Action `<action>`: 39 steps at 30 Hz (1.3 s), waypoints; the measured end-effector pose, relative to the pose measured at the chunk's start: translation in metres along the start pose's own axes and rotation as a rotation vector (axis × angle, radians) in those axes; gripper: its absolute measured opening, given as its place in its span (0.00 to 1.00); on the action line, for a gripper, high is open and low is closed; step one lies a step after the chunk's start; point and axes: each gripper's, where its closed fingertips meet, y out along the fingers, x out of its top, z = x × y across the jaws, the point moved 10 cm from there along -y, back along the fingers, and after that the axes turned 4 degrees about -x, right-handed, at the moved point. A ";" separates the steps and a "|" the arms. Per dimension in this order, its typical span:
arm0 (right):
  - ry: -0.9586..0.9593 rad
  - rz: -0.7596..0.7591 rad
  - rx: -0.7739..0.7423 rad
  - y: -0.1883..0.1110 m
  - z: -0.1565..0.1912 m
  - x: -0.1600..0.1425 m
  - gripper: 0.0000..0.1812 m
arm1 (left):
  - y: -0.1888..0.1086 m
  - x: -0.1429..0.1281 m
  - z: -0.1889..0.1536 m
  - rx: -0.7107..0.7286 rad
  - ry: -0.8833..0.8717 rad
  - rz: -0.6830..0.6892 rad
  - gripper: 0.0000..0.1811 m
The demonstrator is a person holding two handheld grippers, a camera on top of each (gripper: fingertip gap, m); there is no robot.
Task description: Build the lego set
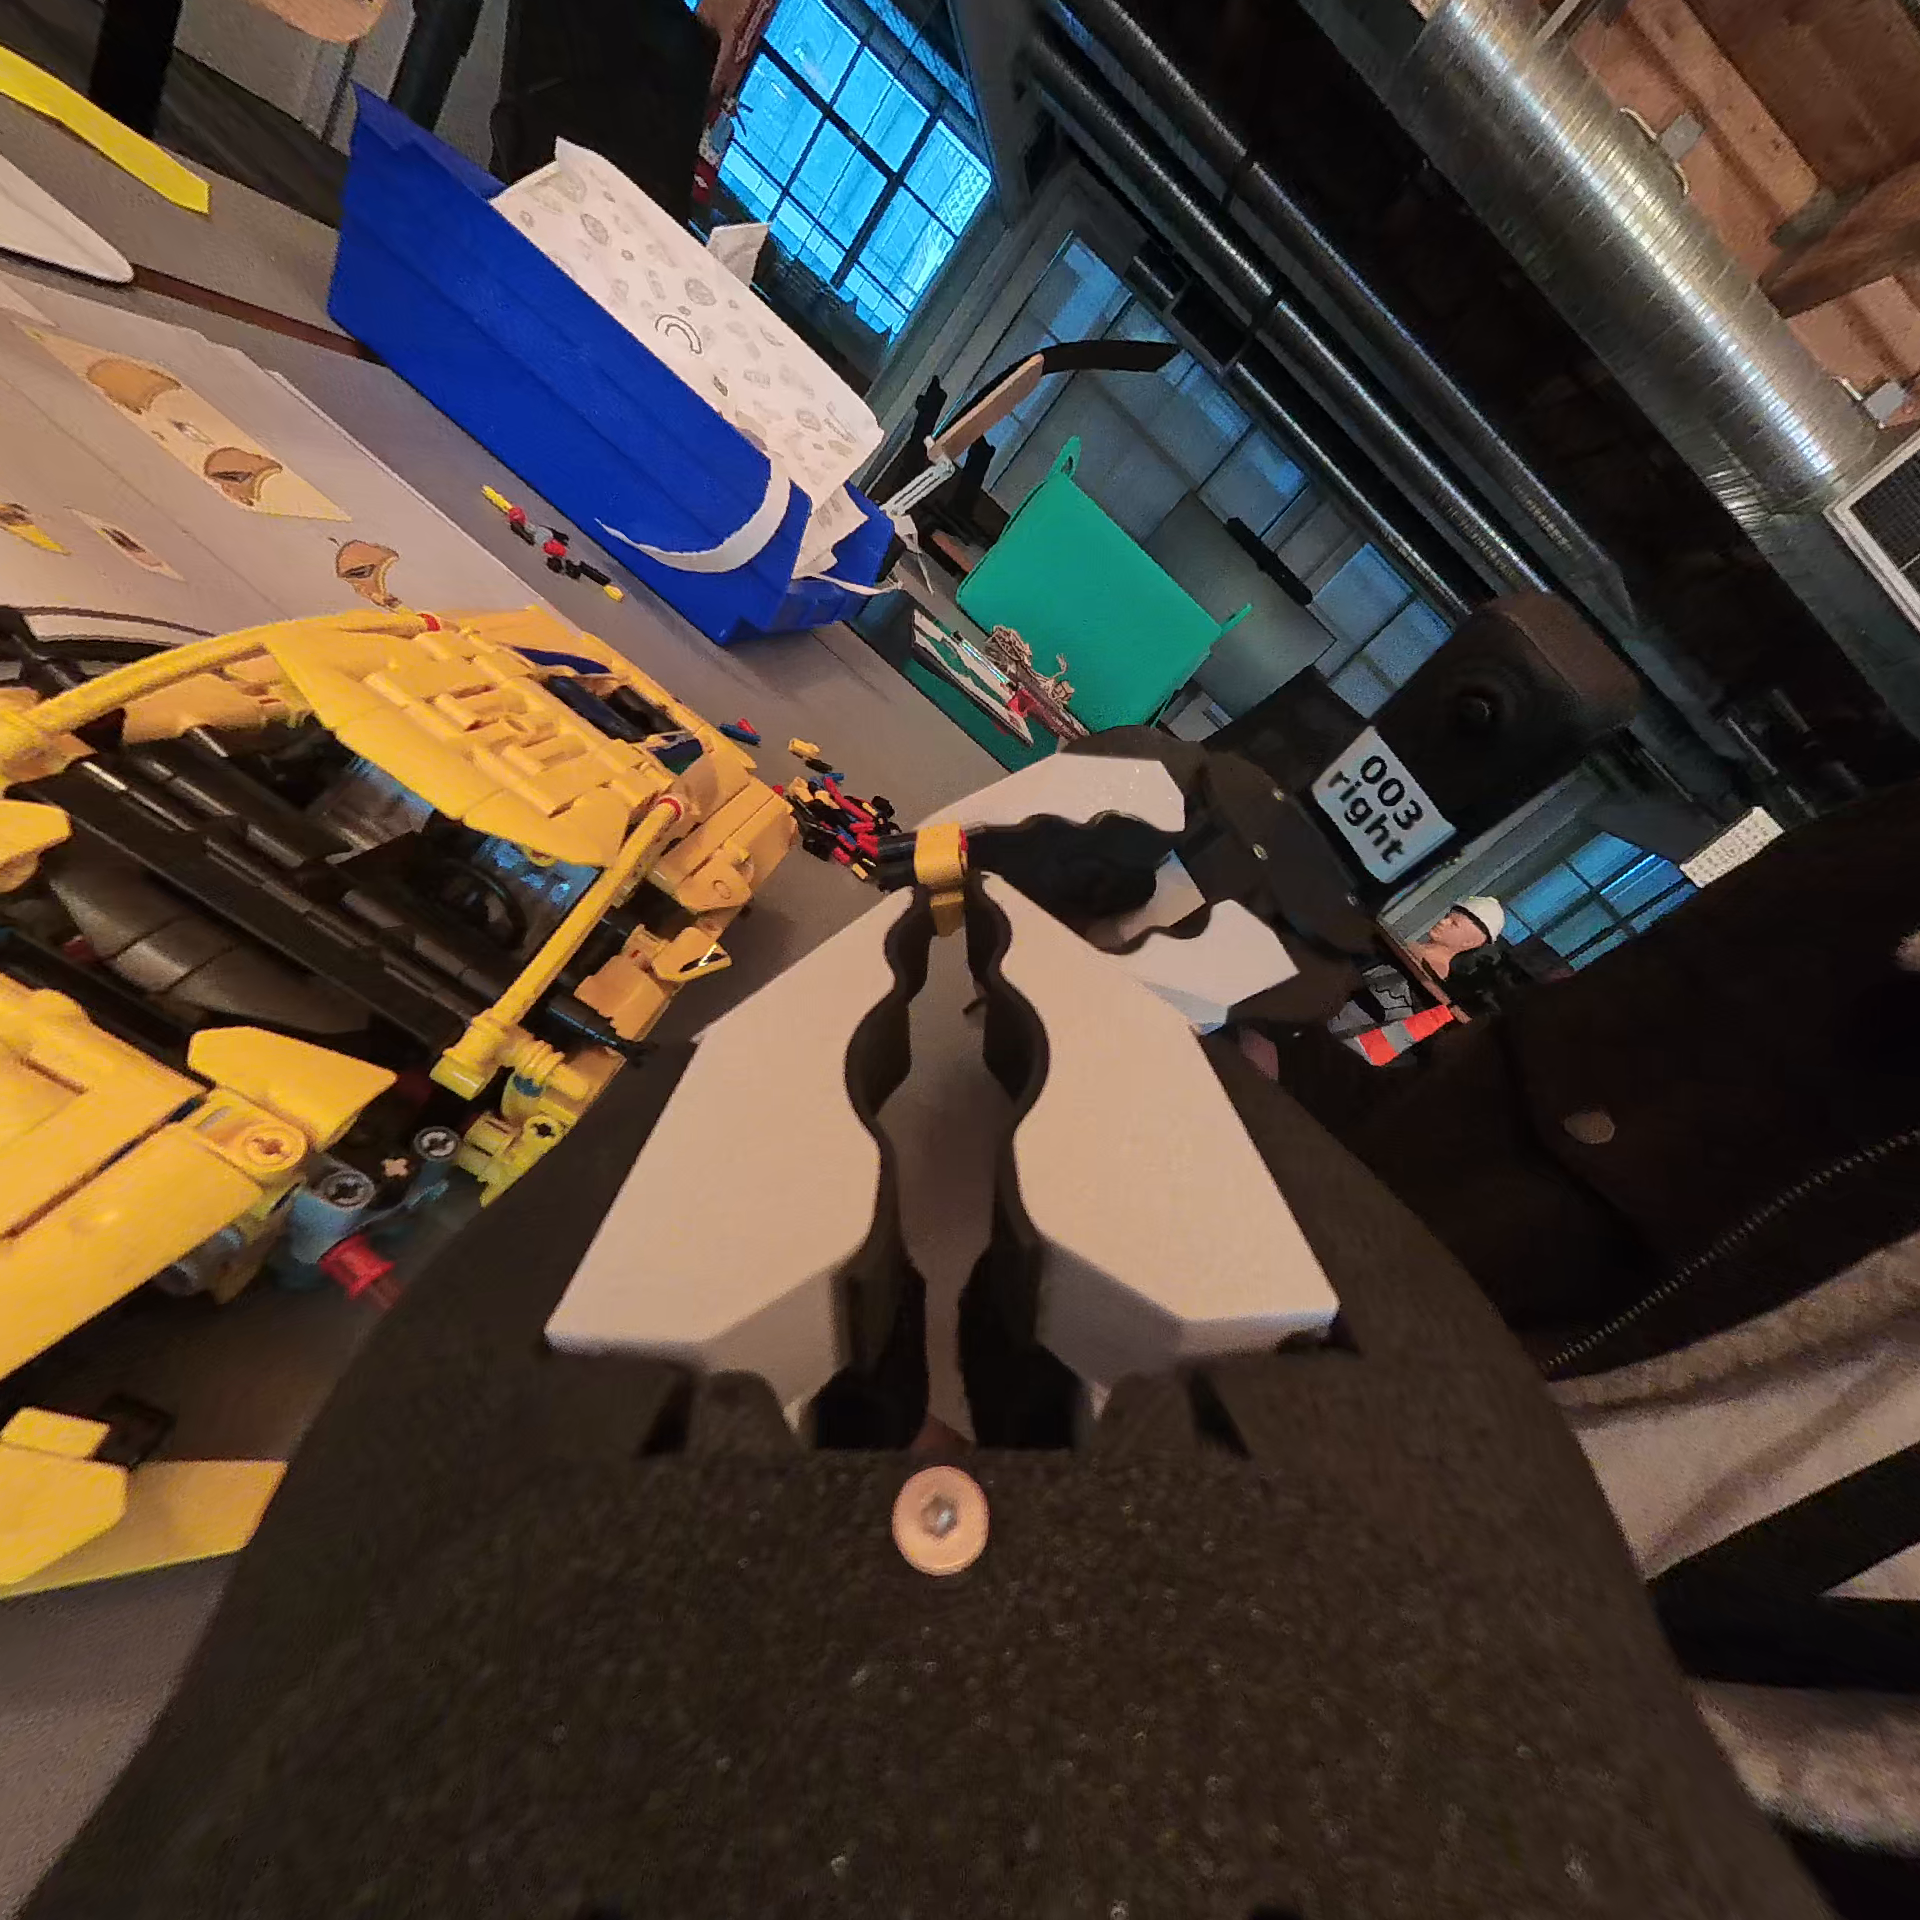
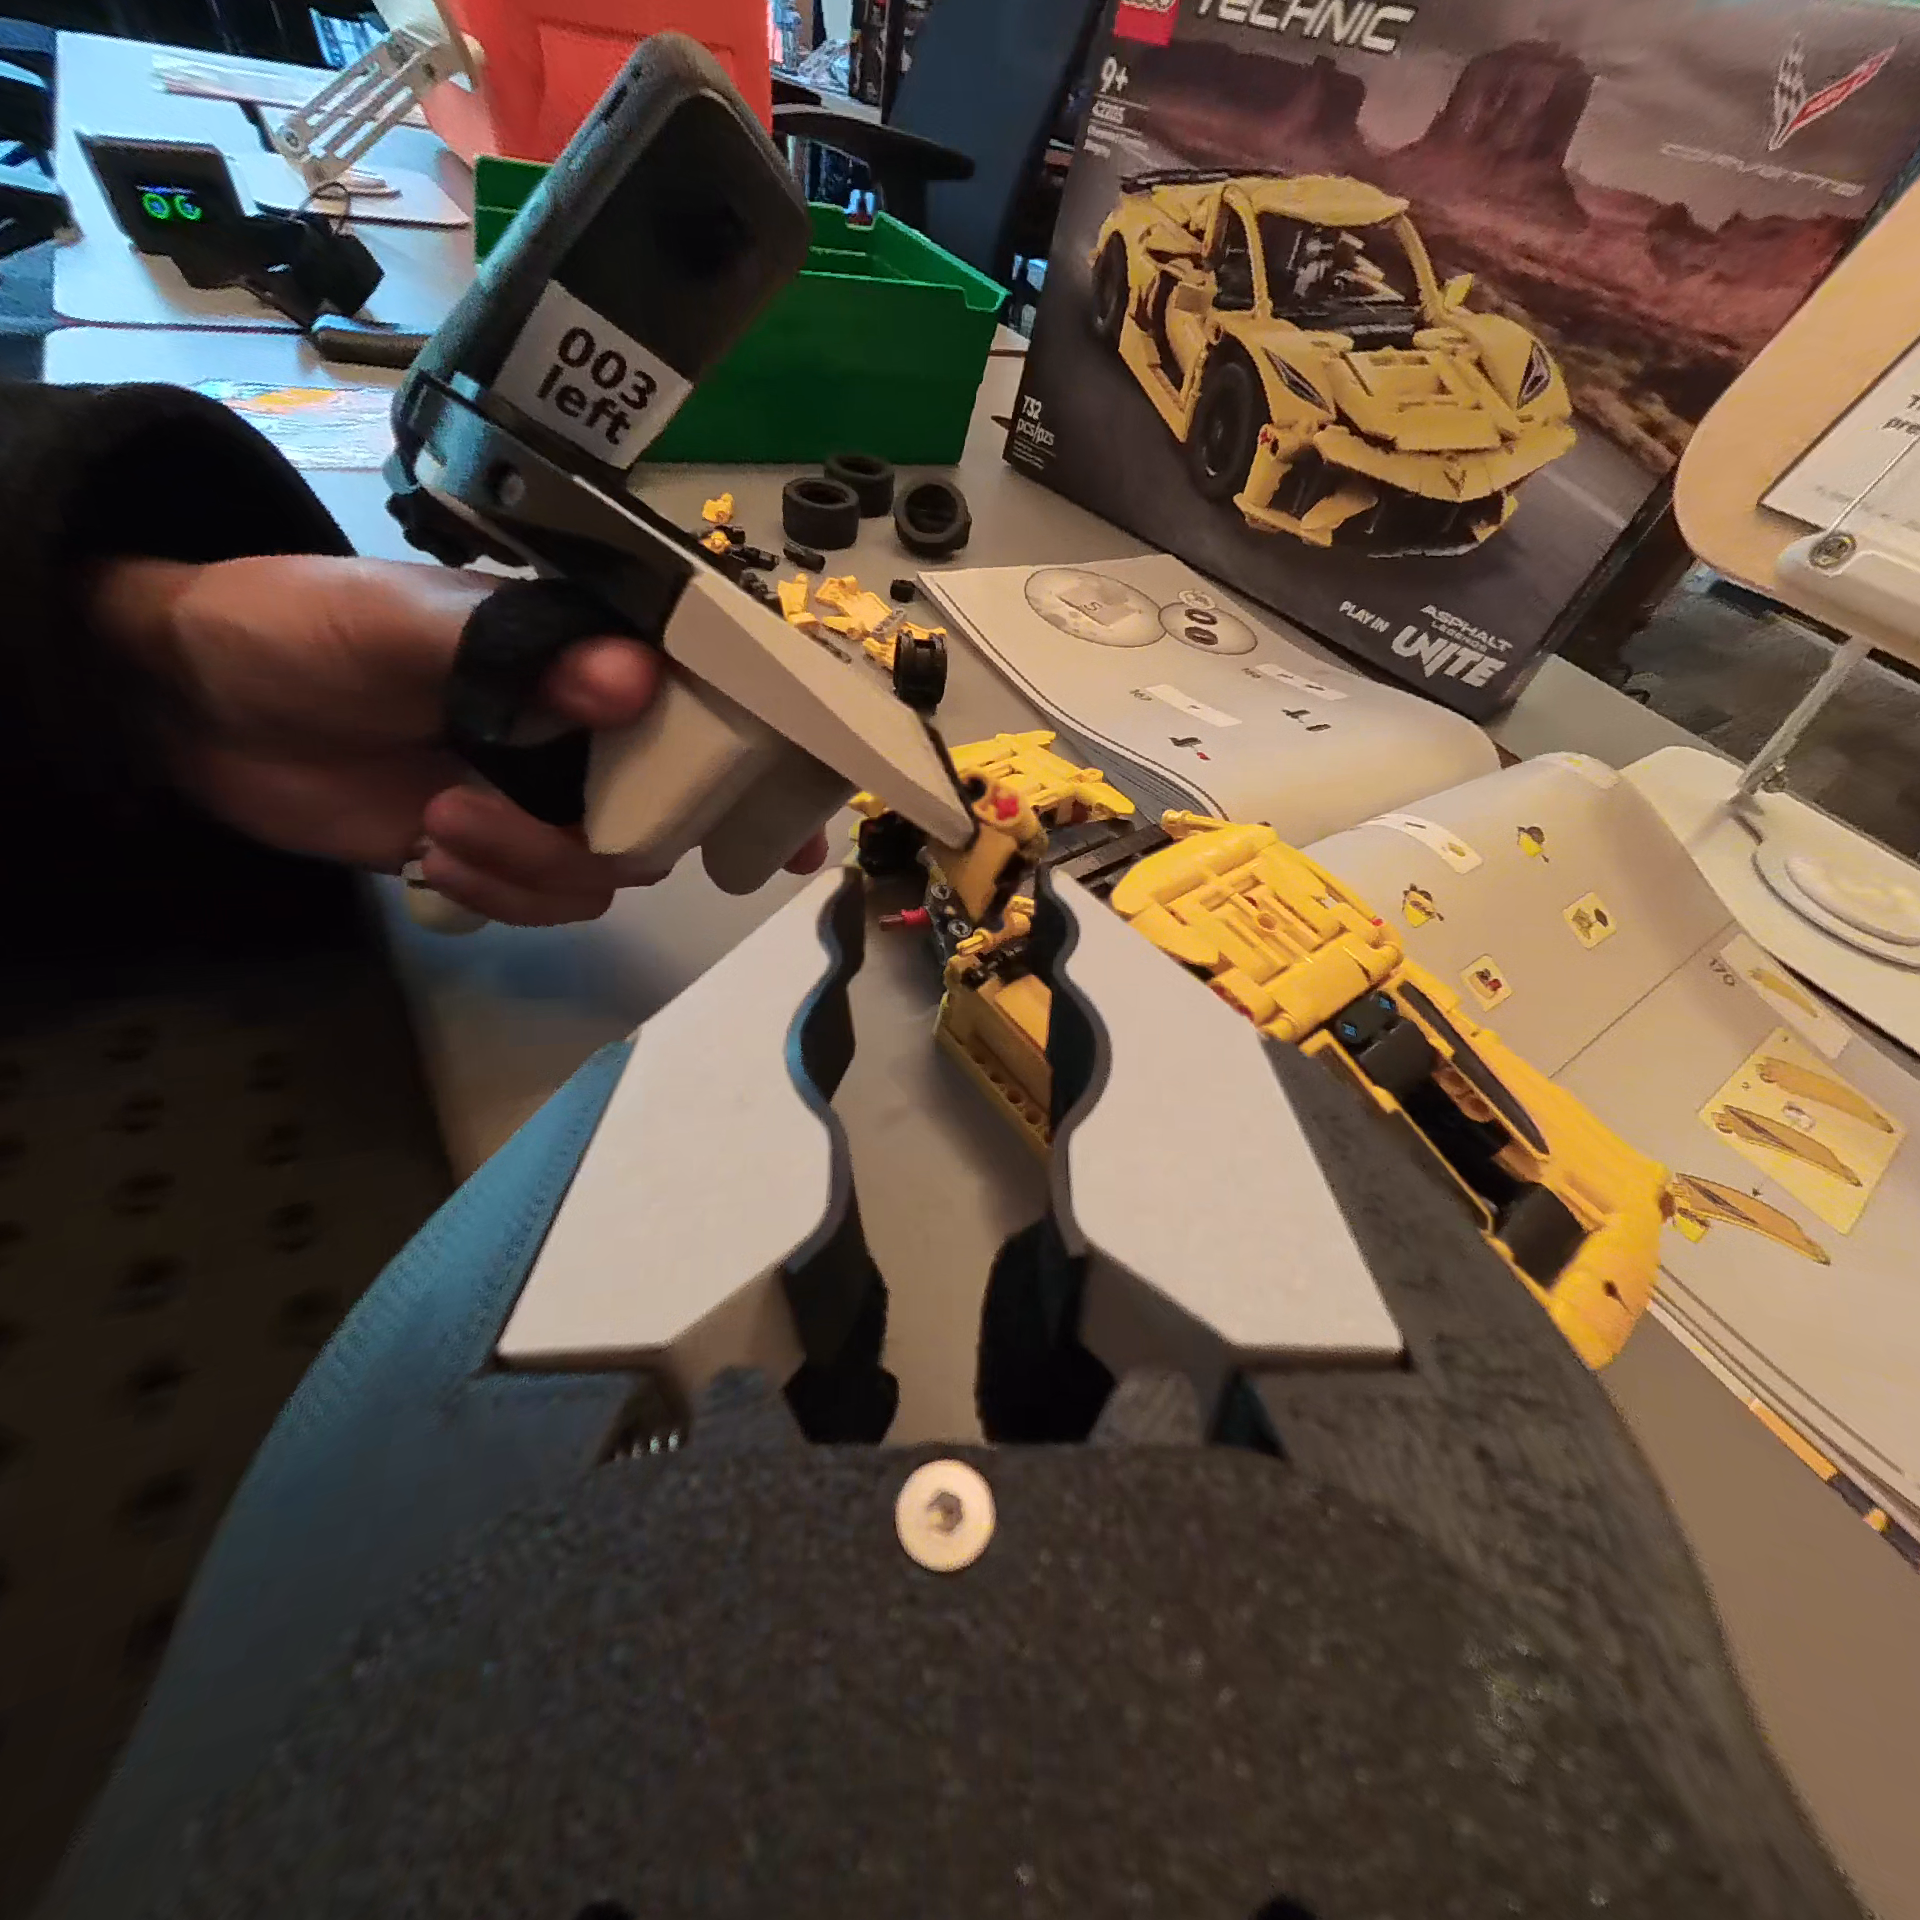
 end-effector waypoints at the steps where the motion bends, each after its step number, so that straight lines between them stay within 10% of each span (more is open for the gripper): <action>1: 0.000 0.005 -0.009 0.001 0.001 0.000 0.17 | 0.000 0.000 0.000 -0.001 -0.002 0.002 0.03; 19: 0.271 -0.221 -0.093 -0.045 -0.088 -0.015 0.06 | -0.001 0.002 -0.017 -0.011 0.321 -0.031 0.09; 39: 0.253 -0.260 -0.142 -0.044 -0.090 -0.017 0.06 | 0.001 -0.002 -0.014 -0.054 0.268 0.035 0.09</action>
